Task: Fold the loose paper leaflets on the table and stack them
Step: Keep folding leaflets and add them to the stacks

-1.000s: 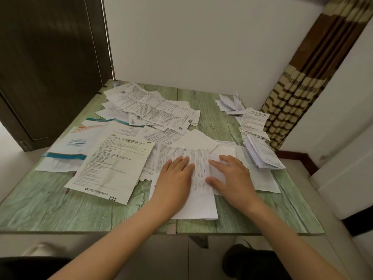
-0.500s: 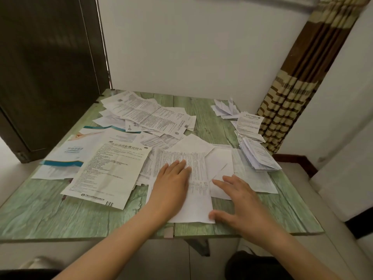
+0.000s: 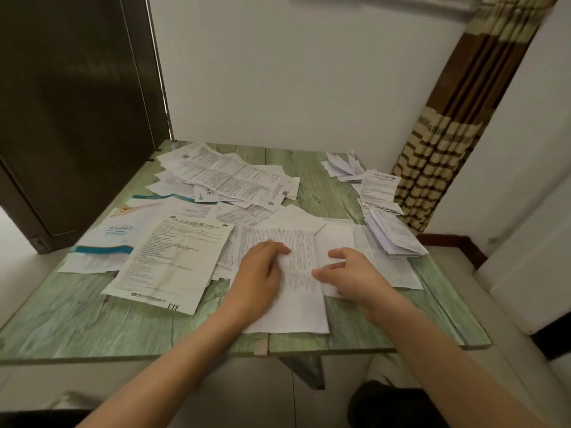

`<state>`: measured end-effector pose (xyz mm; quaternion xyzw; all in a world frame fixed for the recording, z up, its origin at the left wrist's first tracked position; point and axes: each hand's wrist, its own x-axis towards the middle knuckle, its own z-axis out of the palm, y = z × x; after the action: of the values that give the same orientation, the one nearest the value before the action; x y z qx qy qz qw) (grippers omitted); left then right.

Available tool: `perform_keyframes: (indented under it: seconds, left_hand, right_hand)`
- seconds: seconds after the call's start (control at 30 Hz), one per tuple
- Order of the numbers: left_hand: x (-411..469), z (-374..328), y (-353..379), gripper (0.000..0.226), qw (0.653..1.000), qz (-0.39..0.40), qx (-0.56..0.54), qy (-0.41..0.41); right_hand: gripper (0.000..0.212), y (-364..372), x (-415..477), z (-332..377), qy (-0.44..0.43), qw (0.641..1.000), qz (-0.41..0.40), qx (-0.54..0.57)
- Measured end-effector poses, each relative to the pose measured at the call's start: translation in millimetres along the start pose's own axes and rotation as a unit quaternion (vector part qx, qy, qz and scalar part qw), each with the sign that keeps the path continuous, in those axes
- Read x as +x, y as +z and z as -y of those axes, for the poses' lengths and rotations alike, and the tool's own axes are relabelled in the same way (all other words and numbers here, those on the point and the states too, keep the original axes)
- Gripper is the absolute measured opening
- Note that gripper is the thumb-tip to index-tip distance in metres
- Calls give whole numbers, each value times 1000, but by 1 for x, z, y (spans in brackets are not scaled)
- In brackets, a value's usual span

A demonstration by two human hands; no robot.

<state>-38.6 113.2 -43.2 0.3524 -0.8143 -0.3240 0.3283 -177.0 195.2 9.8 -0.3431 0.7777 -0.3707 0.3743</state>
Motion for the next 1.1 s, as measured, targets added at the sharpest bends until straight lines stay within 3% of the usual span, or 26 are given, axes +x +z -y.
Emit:
perform_keyframes:
  seconds: [0.07,0.2,0.37,0.53,0.63,0.7,0.77,0.97,1.1]
  left_hand:
    - [-1,-1,-2,30,1000,-18,-15,0]
    - [-3,-4,-4,27,999,-50,-15,0]
    - [-11,-12,-7,26,999,-45,-23,20]
    - [-7,-15,-39,32,984,-145,-83,-67]
    - [-5,-25,-64,49,961,-69,-173,-207]
    - [-7,-36,-75,38,927,30,-264,-266]
    - [-9,-46,-83,23,912,63,-304,-268]
    - [-8,-59,-88,12,937,57,-257,-230]
    - [-9,-56,-94,33,941,87,-244,-218]
  right_hand:
    - [53,1,-1,4,10,1000,11,27]
    - [16,8,-6,10,-20,996,43,79]
    - [4,23,-6,6,-117,992,-23,-46]
    - [8,9,-11,2,-136,990,-32,36]
    - [10,-5,-18,2,-125,979,1,164]
    - [13,-10,-22,3,-120,970,24,211]
    - [17,-10,-25,5,-117,965,39,231]
    - [23,-22,-24,10,-99,951,107,273]
    - [20,-28,-24,12,-105,957,113,244]
